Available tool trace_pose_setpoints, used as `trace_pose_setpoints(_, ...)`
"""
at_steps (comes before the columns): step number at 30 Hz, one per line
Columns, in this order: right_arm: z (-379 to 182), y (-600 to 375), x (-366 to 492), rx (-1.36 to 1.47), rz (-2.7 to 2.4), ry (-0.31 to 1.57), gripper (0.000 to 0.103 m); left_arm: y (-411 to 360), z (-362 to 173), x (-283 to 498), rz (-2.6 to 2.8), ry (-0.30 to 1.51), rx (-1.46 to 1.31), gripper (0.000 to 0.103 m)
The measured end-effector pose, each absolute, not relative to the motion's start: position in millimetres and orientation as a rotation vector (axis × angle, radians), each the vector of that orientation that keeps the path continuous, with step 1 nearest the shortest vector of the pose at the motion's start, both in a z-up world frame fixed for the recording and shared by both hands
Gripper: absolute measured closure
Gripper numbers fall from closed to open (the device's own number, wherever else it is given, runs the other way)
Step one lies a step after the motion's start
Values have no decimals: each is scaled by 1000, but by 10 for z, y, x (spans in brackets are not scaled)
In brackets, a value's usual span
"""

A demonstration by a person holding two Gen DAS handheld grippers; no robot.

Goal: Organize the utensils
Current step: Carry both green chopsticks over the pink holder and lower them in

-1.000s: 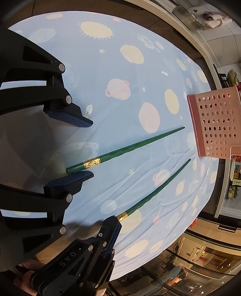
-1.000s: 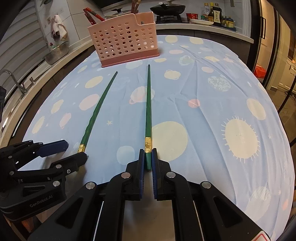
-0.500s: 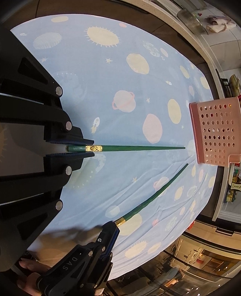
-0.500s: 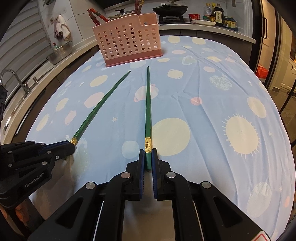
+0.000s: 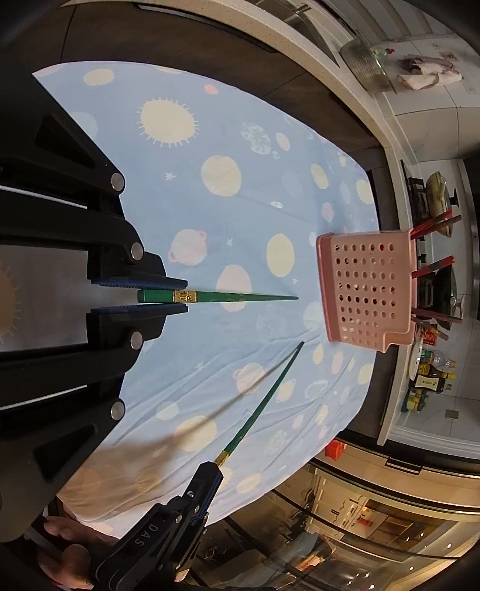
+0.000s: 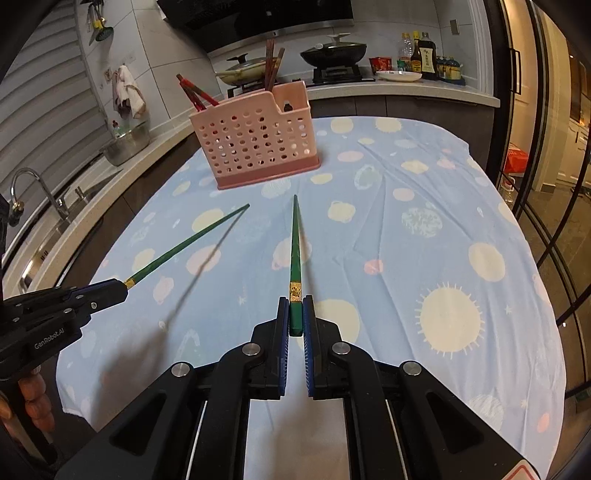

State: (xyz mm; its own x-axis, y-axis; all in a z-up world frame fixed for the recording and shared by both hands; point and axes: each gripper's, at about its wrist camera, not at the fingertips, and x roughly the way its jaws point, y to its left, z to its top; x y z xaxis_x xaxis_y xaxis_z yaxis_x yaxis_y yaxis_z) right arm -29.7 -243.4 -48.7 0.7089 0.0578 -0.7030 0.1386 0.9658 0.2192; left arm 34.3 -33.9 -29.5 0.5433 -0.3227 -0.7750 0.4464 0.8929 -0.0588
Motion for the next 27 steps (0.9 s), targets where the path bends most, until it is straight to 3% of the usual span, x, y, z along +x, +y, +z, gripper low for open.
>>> trace_pose_setpoints(12, 225, -2549, -93, 258, -32, 612, 96, -393, 355, 571, -472, 713, 123, 96)
trace_pose_setpoints(27, 664, -2575, 394, 241, -12, 523, 96, -560, 724, 947, -498, 621, 126, 96)
